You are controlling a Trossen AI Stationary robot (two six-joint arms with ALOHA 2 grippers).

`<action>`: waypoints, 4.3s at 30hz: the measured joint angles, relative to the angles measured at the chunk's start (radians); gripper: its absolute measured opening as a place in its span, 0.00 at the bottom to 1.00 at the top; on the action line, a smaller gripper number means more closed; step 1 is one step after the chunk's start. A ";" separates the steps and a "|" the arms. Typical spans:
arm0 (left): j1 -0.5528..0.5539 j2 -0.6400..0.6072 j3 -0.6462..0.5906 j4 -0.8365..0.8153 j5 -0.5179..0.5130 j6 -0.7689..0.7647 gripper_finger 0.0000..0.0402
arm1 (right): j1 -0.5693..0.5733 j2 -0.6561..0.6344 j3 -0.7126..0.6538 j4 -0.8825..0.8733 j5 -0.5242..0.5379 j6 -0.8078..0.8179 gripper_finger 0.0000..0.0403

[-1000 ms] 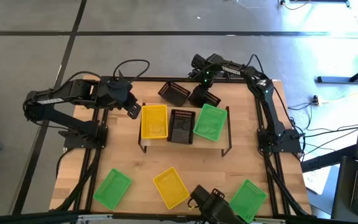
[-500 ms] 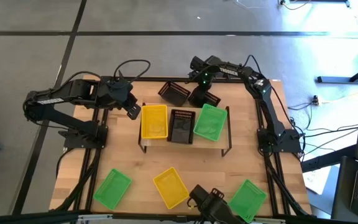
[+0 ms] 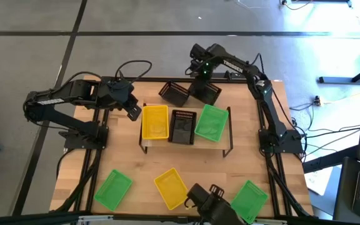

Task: Stack baskets on shelf by color
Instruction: Stack the right black bin on the other black bin on the shelf, then stack the right green bin on the other green bin on the shelf

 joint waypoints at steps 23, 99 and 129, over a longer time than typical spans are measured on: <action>0.001 0.000 0.000 0.000 0.000 0.029 0.00 | 0.154 -0.224 0.184 -0.149 0.326 -0.071 0.00; -0.064 0.000 0.000 0.002 0.051 0.140 0.00 | 0.675 -0.259 0.184 0.021 -0.056 -1.189 0.00; -0.064 0.000 0.000 0.002 0.048 0.139 0.00 | 0.675 -0.251 0.184 0.009 -0.011 -1.170 0.16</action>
